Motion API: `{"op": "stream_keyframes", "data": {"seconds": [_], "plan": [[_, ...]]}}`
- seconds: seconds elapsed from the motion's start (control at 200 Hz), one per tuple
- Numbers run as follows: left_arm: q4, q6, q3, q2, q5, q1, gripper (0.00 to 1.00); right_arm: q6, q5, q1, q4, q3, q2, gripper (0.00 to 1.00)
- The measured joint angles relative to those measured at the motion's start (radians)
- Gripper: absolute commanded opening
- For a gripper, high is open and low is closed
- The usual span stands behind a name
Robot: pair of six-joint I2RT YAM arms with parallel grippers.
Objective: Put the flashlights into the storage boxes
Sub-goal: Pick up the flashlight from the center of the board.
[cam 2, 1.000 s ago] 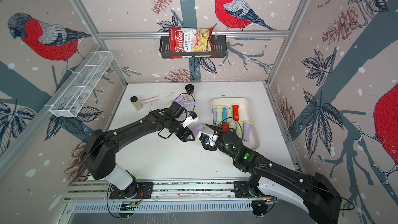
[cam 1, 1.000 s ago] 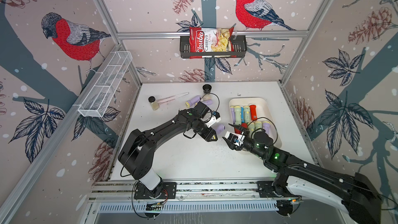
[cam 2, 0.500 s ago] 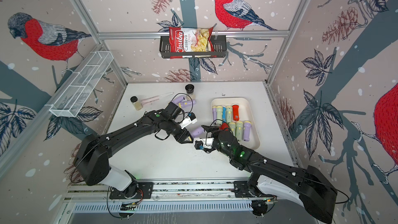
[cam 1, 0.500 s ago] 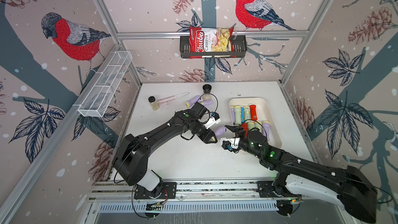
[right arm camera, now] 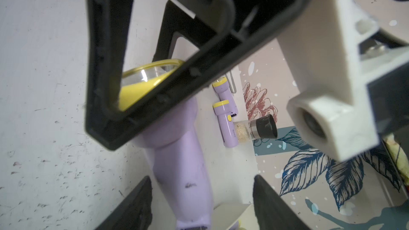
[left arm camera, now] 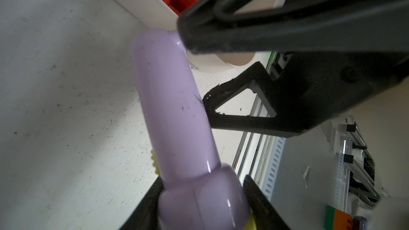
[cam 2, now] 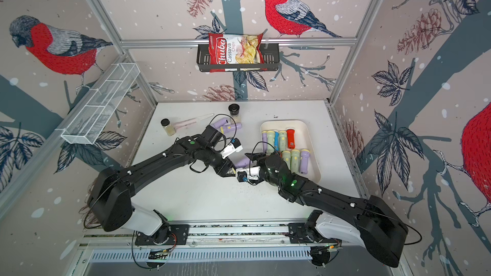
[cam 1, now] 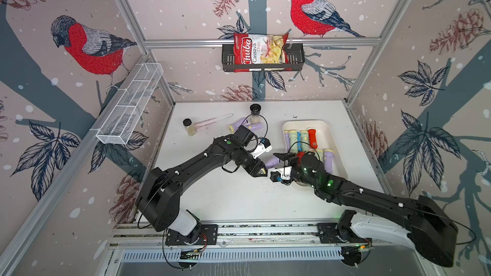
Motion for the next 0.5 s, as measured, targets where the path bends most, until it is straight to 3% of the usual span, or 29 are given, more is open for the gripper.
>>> {"op": "stream_keyframes", "data": {"seconds": [0.22, 0.495], "plan": [[0.000, 0.000, 0.000, -0.004, 0.018, 0.002, 0.31, -0.016, -0.024, -0.001, -0.022, 0.021, 0.034, 0.67], [0.007, -0.001, -0.003, -0.020, 0.026, 0.005, 0.32, -0.041, -0.001, 0.002, -0.032, 0.042, 0.069, 0.52]]}}
